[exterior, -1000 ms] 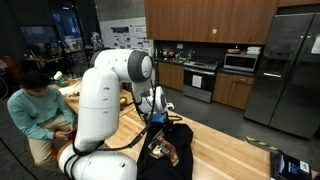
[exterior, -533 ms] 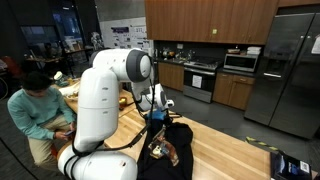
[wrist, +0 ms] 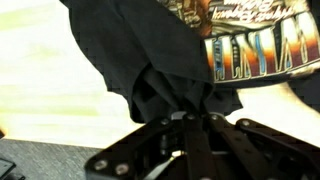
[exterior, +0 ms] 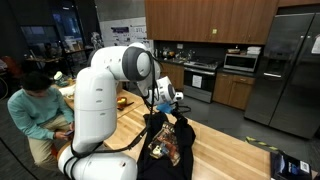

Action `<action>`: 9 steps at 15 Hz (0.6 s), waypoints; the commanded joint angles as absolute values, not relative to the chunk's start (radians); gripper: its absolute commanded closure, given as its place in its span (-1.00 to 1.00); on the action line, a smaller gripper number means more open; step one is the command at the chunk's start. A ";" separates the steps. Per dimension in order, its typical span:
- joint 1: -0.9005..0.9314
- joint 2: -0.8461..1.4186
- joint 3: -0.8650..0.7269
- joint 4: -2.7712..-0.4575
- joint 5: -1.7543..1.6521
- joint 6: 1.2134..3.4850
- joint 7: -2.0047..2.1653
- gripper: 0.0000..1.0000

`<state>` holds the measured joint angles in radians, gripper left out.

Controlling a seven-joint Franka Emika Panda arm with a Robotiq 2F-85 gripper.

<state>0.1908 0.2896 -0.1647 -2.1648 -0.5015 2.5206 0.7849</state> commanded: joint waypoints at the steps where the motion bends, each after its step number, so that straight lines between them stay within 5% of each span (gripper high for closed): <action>1: 0.173 0.244 -0.211 -2.152 -0.573 2.507 0.905 0.98; 9: 0.087 0.231 -0.230 -2.109 -0.673 2.410 1.105 0.98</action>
<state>0.1174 0.2410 -0.2399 -2.1216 -0.6554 2.4624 1.0437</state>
